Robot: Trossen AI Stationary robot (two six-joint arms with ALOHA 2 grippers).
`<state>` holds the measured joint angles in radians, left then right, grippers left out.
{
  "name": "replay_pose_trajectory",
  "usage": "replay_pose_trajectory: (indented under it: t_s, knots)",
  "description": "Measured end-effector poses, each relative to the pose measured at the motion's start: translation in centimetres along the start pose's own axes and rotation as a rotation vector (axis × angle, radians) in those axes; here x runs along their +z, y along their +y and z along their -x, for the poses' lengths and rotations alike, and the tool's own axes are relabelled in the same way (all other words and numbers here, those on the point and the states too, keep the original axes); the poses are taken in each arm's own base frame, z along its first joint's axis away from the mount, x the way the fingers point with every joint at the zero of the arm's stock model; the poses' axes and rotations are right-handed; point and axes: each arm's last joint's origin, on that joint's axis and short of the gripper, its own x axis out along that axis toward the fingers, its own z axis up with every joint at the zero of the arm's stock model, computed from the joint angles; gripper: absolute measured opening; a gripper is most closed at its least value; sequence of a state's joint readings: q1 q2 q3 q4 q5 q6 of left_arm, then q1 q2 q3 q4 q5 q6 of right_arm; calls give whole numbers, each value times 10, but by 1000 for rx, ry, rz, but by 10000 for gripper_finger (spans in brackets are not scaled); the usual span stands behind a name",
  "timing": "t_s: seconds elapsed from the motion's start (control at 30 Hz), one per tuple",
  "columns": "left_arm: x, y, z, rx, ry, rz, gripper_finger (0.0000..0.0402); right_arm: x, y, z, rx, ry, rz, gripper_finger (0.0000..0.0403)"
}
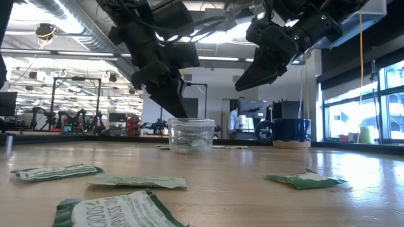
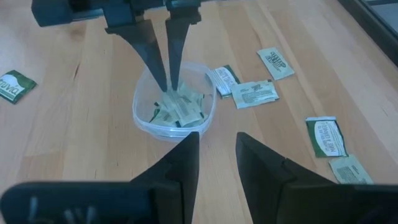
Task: Pick and place Stevia / Truvia into bins
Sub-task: Put the light green stevia packet into the container, then put the green stevia packet into the container
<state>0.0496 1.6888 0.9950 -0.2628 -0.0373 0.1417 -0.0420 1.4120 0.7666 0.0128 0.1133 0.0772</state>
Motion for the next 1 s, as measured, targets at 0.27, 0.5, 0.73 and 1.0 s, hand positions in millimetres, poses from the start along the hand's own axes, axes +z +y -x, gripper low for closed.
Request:
replay_pose_trajectory:
  t_s: [0.27, 0.5, 0.73, 1.0]
  knots:
    - [4, 7, 44, 143, 8, -14, 60, -3, 0, 0, -2, 26, -1, 109]
    - [-14, 27, 55, 166, 24, 74, 61, -4, 0, 0, -4, 42, -17, 109]
    - [-39, 49, 29, 139, 40, 152, 72, -4, 0, 0, -4, 42, -17, 109]
    - [-54, 56, 3, 109, 51, 139, 75, -4, 0, 0, -3, 43, -16, 109]
